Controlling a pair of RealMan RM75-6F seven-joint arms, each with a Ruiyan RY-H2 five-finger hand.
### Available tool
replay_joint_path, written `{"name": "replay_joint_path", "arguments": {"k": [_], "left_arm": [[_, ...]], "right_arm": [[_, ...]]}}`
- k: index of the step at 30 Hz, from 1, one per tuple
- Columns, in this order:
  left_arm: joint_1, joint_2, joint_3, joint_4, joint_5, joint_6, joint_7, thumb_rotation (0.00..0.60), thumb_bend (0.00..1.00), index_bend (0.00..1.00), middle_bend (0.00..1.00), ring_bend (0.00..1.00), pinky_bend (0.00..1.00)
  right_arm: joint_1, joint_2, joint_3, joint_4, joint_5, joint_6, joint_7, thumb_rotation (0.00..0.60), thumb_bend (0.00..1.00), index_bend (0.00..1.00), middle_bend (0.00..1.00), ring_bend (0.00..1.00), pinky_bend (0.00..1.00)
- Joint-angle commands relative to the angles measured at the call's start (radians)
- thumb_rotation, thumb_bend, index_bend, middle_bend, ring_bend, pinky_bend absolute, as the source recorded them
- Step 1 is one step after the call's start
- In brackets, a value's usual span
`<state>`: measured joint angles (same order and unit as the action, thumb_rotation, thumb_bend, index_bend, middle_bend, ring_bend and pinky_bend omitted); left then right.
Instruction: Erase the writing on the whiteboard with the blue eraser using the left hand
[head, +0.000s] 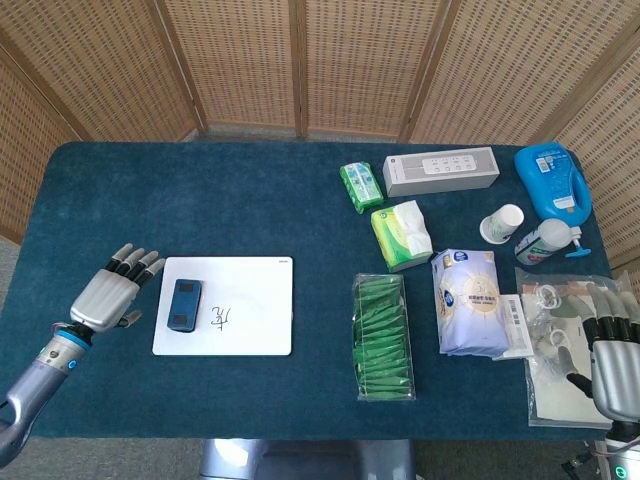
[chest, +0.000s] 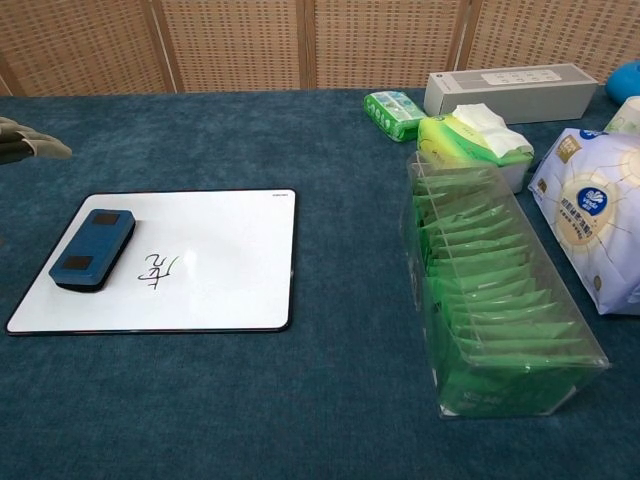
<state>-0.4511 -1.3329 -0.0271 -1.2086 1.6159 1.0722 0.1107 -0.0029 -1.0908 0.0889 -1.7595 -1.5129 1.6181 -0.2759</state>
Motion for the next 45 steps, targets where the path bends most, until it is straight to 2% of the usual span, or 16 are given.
{"name": "replay_joint_path", "arguments": {"k": [1,12,24,29,39,45], "left_arm": [[-0.013,-0.039,0.014,0.044,0.006,-0.010,0.002,0.600,0.31,0.00,0.00,0.00,0.00],[-0.041,-0.128,0.048,0.155,0.043,0.017,0.014,0.599,0.31,0.00,0.00,0.00,0.00],[-0.073,-0.165,0.055,0.176,0.058,0.037,0.015,0.600,0.31,0.00,0.00,0.00,0.00],[-0.089,-0.177,0.061,0.162,0.070,0.040,0.026,0.600,0.31,0.00,0.00,0.00,0.00],[-0.113,-0.161,0.073,0.060,0.081,0.036,0.050,0.600,0.31,0.00,0.00,0.00,0.00],[-0.118,-0.133,0.067,0.015,0.048,0.014,0.040,0.600,0.31,0.08,0.00,0.00,0.00]], "right_arm": [[-0.002,0.002,0.000,-0.005,0.003,0.002,-0.006,0.600,0.35,0.16,0.09,0.00,0.06],[-0.009,0.014,0.001,-0.029,-0.001,0.011,-0.024,0.600,0.35,0.16,0.09,0.00,0.06],[-0.019,0.018,-0.001,-0.031,0.000,0.020,-0.023,0.600,0.35,0.16,0.09,0.00,0.06],[-0.023,0.022,-0.001,-0.030,-0.002,0.026,-0.018,0.600,0.35,0.16,0.09,0.00,0.06],[-0.038,0.029,-0.003,-0.023,-0.006,0.043,0.000,0.600,0.35,0.16,0.09,0.00,0.06],[-0.042,0.030,-0.003,-0.017,-0.009,0.048,0.011,0.600,0.35,0.16,0.09,0.00,0.06]]}}
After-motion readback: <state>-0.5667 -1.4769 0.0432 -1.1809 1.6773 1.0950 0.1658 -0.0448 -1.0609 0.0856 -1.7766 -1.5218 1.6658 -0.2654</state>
